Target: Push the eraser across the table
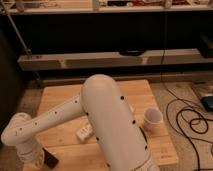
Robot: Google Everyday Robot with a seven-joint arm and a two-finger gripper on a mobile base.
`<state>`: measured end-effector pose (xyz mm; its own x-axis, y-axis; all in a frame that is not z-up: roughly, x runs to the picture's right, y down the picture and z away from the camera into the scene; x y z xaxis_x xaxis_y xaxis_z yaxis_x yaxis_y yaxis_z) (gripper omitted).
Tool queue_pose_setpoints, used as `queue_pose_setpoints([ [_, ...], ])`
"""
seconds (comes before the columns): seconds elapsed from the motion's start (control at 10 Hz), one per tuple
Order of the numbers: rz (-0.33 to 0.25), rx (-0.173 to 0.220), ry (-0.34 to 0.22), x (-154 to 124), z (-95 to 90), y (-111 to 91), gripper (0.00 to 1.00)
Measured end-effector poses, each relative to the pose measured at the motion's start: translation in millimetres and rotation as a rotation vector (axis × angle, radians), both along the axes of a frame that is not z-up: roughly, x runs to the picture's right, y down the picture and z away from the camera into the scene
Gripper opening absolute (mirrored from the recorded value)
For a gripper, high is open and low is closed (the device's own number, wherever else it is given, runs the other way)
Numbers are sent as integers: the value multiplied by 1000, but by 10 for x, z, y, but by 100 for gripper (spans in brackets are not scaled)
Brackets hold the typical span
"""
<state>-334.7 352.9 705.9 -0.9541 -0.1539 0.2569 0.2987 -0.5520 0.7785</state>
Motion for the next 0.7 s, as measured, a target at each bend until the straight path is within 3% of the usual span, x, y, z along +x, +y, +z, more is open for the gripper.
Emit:
queue_pose_setpoints([
  [0.7, 36, 38, 65, 230, 178, -162, 0],
])
